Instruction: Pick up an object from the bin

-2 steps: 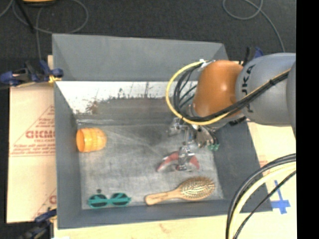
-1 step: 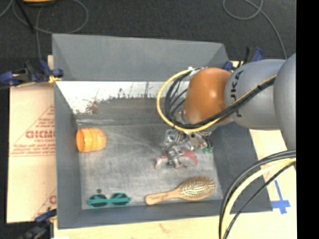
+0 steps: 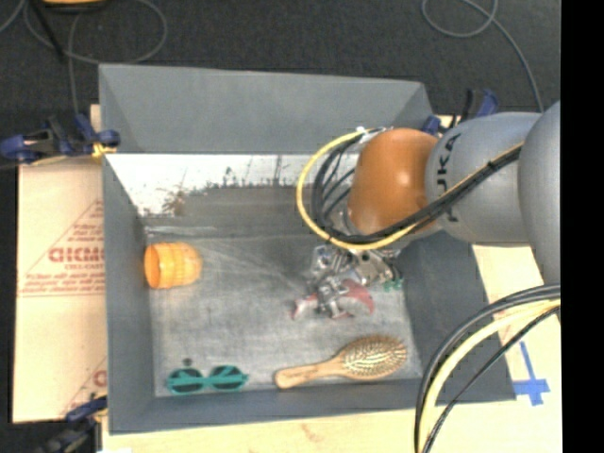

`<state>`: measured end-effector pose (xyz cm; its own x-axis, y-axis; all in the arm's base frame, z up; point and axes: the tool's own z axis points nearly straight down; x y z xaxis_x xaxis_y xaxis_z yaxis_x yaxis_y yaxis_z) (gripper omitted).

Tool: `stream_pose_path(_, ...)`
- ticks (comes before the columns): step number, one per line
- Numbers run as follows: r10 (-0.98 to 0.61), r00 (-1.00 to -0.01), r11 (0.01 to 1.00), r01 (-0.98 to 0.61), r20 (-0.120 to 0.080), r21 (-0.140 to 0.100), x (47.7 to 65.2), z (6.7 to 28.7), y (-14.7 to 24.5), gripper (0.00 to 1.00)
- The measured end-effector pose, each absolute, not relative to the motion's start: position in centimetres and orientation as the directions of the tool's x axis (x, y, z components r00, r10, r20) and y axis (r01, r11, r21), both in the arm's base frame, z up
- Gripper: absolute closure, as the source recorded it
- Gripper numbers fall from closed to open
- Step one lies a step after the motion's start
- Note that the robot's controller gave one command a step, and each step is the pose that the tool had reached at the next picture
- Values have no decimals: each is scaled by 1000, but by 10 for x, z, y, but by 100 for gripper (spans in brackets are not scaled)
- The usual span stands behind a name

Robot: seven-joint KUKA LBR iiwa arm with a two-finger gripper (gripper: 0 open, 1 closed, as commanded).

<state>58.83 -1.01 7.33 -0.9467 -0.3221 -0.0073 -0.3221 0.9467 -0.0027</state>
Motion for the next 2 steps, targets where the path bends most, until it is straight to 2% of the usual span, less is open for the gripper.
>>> stream_pose_path(1, -522, -853, 853, -522, -5, -4, 543, 214, -36, 100)
stream_pose_path(2, -522, -853, 853, -522, -4, -2, 542, 213, -35, 100)
